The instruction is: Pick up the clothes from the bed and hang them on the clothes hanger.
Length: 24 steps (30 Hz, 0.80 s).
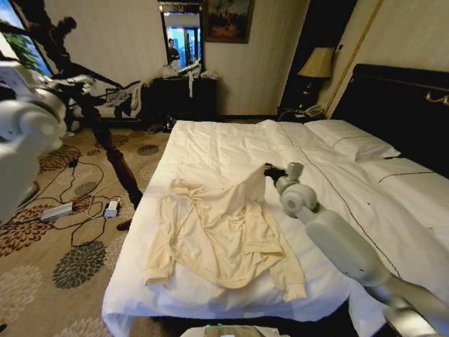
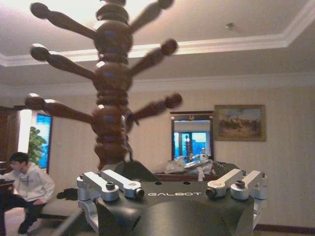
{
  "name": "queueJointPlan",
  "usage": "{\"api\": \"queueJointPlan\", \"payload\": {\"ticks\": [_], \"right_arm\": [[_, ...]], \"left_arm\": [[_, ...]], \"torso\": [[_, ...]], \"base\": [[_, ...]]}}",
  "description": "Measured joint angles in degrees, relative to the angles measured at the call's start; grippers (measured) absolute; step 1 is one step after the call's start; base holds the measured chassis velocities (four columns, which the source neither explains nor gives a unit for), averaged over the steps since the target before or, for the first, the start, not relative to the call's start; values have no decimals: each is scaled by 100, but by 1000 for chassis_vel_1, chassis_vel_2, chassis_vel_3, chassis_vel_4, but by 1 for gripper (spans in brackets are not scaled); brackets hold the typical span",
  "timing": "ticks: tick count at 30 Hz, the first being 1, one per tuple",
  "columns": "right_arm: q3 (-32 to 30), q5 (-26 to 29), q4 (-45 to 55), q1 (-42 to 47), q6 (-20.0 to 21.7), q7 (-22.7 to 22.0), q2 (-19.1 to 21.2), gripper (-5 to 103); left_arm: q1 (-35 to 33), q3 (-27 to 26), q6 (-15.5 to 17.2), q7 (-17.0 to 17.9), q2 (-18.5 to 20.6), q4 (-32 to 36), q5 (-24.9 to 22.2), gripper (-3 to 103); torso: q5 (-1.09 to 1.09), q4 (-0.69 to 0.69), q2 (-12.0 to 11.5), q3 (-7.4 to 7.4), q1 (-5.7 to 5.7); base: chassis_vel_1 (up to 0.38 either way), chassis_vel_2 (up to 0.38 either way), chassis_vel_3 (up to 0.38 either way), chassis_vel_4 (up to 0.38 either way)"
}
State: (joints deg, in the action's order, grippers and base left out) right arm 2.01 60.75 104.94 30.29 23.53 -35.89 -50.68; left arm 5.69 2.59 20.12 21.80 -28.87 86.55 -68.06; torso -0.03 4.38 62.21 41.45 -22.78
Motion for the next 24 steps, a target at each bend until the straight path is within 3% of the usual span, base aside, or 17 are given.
{"api": "queueJointPlan", "payload": {"ticks": [2, 5, 7, 9, 11, 14, 16, 17, 18, 21, 24], "right_arm": [[-89, -3, 63, 107, -1, -2, 65, 0], [-180, -14, 89, 186, -6, -2, 137, 0], [-260, -17, 114, 231, -13, 6, 198, 0], [-270, -17, 119, 234, -14, 6, 203, 0], [-302, -9, 158, 236, -20, 11, 216, 0], [-302, -8, 183, 229, -22, 10, 216, 0], [-314, -7, 229, 244, -25, -3, 217, 0], [-333, -7, 246, 264, -26, -8, 231, 0], [-333, -7, 246, 264, -26, -8, 231, 0], [-441, -3, 315, 357, -34, -9, 295, 0], [-486, 8, 331, 379, -35, -10, 311, 0]], "left_arm": [[449, 229, 327, 42, -16, -163, -232, 100], [682, 319, 661, 69, 68, -313, -384, 100], [1080, 577, 1242, 48, 192, -717, -561, 100], [1161, 638, 1327, 35, 207, -816, -580, 100], [1758, 1121, 1719, -180, 193, -1480, -649, 100], [2240, 1415, 2020, -395, -1, -2013, -623, 100], [2550, 1535, 2194, -844, -269, -2428, -307, 99], [2629, 1547, 2206, -1089, -350, -2573, -131, 99], [2629, 1547, 2206, -1089, -350, -2573, -131, 99], [2877, 1585, 2210, -1908, -654, -3212, 376, 100], [2926, 1582, 2154, -2194, -746, -3457, 601, 100]], "torso": [[4, 15, 0, 0, 0], [7, 16, 0, -1, 1], [5, 11, 0, 0, 1], [4, 9, 0, 0, 1], [-5, -1, 1, 0, 1], [2, 1, 1, -1, 2], [5, 15, 0, 0, 2], [6, 15, 0, 0, 1], [6, 15, 0, 0, 1], [6, 10, 0, 0, 1], [4, 5, 1, 0, 2]], "base": [[0, 0, 0, 0], [0, 0, 0, 0], [0, 0, 0, 0], [0, 0, 0, 0], [0, 0, 0, 0], [0, 0, 0, 0], [0, 0, 0, 0], [0, 0, 0, 0], [0, 0, 0, 0], [0, 0, 0, 0], [0, 0, 0, 0]]}}
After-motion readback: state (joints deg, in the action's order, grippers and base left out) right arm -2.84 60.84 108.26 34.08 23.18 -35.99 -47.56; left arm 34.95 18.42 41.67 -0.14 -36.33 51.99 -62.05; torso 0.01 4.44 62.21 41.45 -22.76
